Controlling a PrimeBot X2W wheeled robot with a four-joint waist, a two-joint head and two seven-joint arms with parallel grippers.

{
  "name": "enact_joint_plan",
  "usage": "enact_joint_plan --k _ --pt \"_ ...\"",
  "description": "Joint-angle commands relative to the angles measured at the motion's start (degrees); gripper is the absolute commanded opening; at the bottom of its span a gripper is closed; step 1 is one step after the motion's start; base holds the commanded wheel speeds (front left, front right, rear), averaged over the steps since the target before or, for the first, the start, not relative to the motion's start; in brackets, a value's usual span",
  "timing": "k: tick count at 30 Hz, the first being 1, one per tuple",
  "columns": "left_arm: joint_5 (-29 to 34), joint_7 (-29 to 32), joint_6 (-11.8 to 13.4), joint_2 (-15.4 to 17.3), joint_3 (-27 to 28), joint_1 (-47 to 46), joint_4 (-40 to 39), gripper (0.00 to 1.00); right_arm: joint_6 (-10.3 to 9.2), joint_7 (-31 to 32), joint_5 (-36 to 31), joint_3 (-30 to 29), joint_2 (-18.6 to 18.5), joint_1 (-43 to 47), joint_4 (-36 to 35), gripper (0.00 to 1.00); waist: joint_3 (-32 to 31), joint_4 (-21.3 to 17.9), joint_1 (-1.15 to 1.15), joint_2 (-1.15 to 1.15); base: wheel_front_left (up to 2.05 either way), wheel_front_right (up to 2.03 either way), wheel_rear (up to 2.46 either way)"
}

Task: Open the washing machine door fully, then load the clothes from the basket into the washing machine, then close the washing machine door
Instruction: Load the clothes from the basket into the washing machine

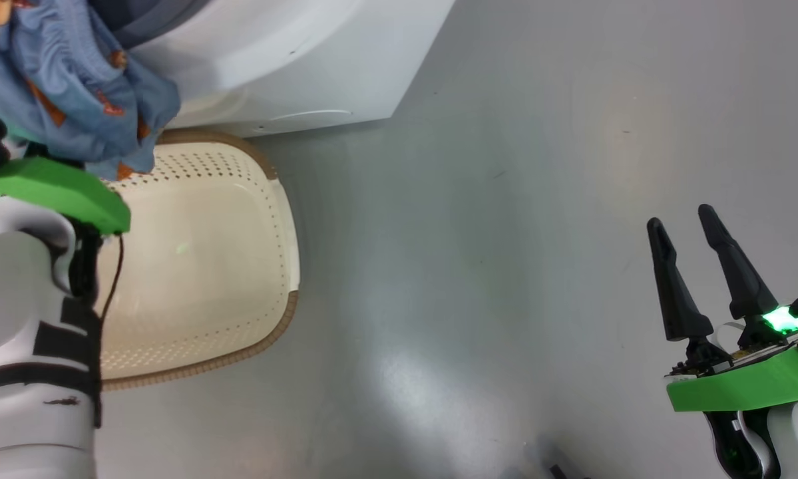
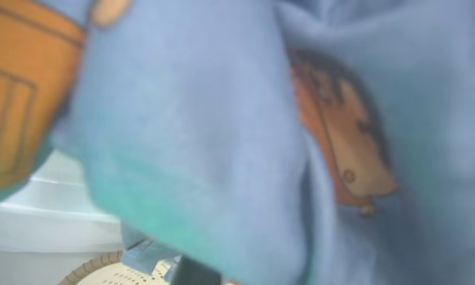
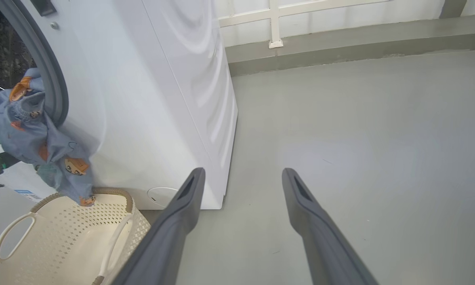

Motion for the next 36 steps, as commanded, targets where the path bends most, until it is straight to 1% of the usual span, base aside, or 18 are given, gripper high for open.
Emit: enact_joint_plan --k 1,5,8,10,15,19,23,29,33,36 --pt "-1.07 -0.21 -0.14 1.68 1.07 1.15 -1.93 0.00 0.35 -0.27 -0.30 0.52 -0.75 1.13 -1.29 1.00 -0.31 0.54 0.00 0.00 0.00 0.00 0.00" --pt "-3.43 -0.21 -0.52 0.10 -0.13 3.23 -6.16 0.00 0.35 -0.27 -0.48 0.18 -0.67 1.50 -1.40 1.00 -0.90 1.64 0.00 0.00 0.00 0.00 0.00" --pt "-6.21 -0.21 -0.55 -0.56 -3.37 5.06 -9.88 0.00 0.35 -0.27 -0.51 -0.08 -0.69 1.62 -1.46 1.00 -1.31 2.29 0.00 0.00 0.00 0.00 0.00" --pt "-8.29 -0.21 -0.56 -0.29 -4.89 6.24 -12.61 0.00 0.35 -0.27 -0.53 -0.29 -0.72 1.77 -1.52 1.00 -1.56 2.67 0.00 0.00 0.00 0.00 0.00" --pt "-13.20 -0.21 -0.57 0.14 -6.15 8.63 -19.93 0.00 0.35 -0.27 -0.59 -0.68 -0.85 2.30 -1.66 1.00 -2.32 3.52 0.00 0.00 0.00 0.00 0.00" --pt "-14.65 -0.21 -0.57 1.06 -7.83 9.56 -24.78 0.00 0.35 -0.27 -0.64 -0.69 -0.84 2.50 -1.71 1.00 -2.74 3.87 0.00 0.00 0.00 0.00 0.00" --pt "-15.28 -0.21 -0.57 1.81 -9.19 8.87 -27.63 0.00 0.35 -0.27 -0.69 -0.64 -0.77 2.60 -1.73 1.00 -3.00 4.08 0.00 0.00 0.00 0.00 0.00" --pt "-15.98 -0.21 -0.58 2.86 -10.74 4.60 -26.79 0.00 0.35 -0.27 -0.59 -0.22 -0.73 2.47 -1.67 1.00 -3.08 4.07 0.00 0.00 0.00 0.00 0.00" --pt "-16.90 -0.21 -0.58 4.05 -11.27 -1.59 -22.80 0.00 0.35 -0.27 -0.38 0.45 -0.49 1.91 -1.55 1.00 -2.89 3.22 0.00 0.00 0.00 0.00 0.00" --pt "-16.33 -0.21 -0.58 5.35 -11.94 -5.67 -18.45 0.00 0.35 -0.27 -0.20 0.74 -0.11 1.58 -1.31 1.00 -2.65 2.39 0.00 0.00 0.00 0.00 0.00"
